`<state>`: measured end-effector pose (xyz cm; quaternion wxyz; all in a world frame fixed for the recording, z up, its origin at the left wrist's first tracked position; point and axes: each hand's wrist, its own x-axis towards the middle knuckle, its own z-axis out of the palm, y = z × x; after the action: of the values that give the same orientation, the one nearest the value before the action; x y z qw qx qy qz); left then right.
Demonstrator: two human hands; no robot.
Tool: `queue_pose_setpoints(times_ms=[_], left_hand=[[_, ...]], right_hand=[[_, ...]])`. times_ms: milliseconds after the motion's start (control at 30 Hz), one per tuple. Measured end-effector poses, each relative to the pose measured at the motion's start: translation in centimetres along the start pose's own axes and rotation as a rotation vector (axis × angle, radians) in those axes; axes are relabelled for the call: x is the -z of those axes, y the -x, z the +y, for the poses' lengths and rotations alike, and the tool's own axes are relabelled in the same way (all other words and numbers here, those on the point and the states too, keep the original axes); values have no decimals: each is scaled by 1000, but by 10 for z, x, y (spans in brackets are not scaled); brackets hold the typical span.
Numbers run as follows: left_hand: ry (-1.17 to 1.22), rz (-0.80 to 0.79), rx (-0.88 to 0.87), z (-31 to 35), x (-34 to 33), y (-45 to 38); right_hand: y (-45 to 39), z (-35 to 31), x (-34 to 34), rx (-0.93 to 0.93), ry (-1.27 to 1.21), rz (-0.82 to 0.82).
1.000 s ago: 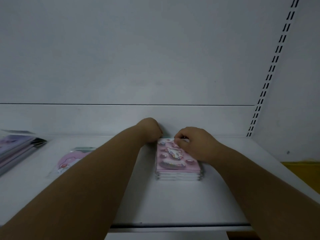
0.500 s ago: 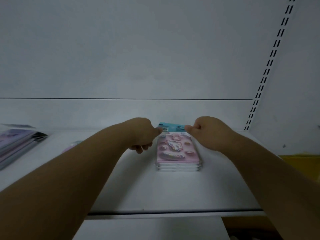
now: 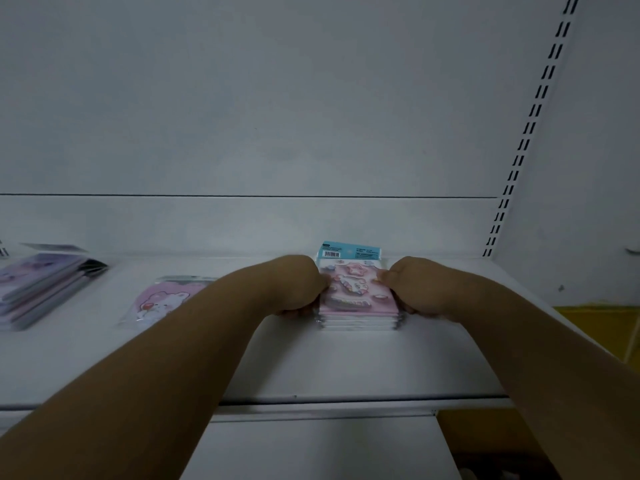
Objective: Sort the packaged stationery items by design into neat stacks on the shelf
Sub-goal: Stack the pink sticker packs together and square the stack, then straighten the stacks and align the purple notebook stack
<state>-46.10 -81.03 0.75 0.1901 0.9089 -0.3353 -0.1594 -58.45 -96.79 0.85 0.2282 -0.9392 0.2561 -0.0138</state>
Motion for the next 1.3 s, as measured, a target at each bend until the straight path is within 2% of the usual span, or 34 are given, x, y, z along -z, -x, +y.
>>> queue_pose_setpoints(times_ms=[167, 333, 533, 600, 700, 800, 867, 967, 1167, 1300], left_hand=[[52, 4, 8, -3, -3, 4], [46, 55, -4, -3, -6, 1], [-79, 108, -3, -1, -5, 10], [-196, 179, -51, -1, -3, 15], [-228, 303, -125, -7, 1, 26], [-200, 356, -86, -26, 15, 40], [-108, 404, -41, -44, 21, 48], [-191, 493, -29, -76, 32, 63], [-300, 587, 18, -165, 67, 82], [-390, 521, 83, -205, 77, 83]], right_hand=[[5, -1, 0, -32, -109, 3], [5, 1, 0, -5, -82, 19], [2, 5, 0, -78, -241, -3], [3, 3, 4, -70, -97, 91], [2, -11, 7, 43, 250, 383], [5, -41, 4, 202, 308, 463], [8, -65, -4, 323, 279, 442], [14, -108, -23, 428, 221, 382], [8, -182, -72, 392, 220, 273], [1, -204, -104, 320, 218, 193]])
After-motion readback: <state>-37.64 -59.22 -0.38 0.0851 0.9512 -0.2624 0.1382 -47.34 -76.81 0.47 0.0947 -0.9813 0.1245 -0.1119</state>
